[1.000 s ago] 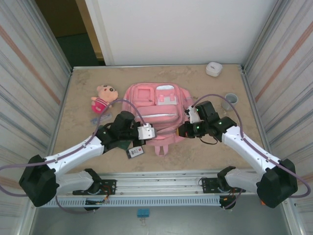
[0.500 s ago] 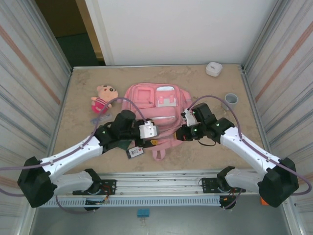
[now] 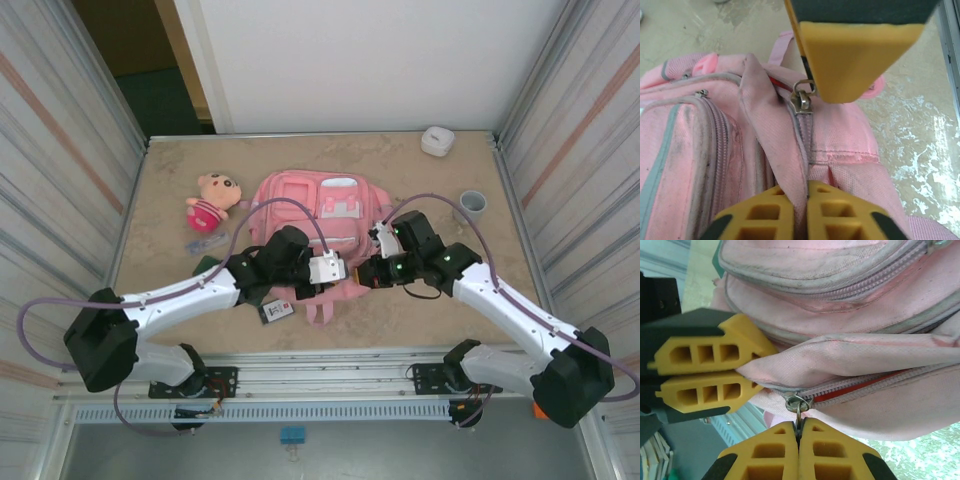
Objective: Pack the student bag
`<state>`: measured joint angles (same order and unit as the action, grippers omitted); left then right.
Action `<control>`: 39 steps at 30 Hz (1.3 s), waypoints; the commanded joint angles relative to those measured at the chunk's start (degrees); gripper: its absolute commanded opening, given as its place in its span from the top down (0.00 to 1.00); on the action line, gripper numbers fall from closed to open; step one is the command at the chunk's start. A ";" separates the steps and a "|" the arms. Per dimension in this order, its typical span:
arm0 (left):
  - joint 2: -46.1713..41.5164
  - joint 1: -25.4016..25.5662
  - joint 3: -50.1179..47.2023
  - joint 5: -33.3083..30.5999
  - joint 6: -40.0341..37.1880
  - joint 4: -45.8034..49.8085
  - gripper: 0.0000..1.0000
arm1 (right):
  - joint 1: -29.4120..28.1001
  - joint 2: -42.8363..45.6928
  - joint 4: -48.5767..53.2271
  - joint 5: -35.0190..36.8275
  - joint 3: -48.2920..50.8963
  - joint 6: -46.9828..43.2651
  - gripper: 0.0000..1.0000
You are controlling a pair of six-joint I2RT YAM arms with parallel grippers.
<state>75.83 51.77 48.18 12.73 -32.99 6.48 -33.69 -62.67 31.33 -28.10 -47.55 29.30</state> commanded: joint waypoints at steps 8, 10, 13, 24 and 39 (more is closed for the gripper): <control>-10.98 -1.60 -3.61 5.40 -2.92 2.24 0.98 | 10.68 -2.52 -1.71 17.42 0.46 0.89 1.00; -12.01 -1.80 -3.87 5.88 -3.50 2.76 0.98 | 13.20 -3.56 -4.07 18.87 0.82 1.06 1.00; -13.79 -2.02 -4.54 7.84 -4.28 2.47 0.98 | 18.06 -6.55 -8.38 19.33 1.87 1.30 1.00; -13.36 -1.06 -4.35 11.21 -2.11 1.07 0.84 | 25.60 -13.13 -16.26 10.78 0.25 -1.63 1.00; -10.22 -10.27 1.91 3.94 -8.91 15.41 0.21 | 20.71 14.12 -14.64 7.54 11.42 -9.96 0.50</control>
<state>62.13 40.75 47.35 18.61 -37.85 16.21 -11.94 -49.87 17.91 -19.53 -38.13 21.76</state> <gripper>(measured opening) 0.788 0.502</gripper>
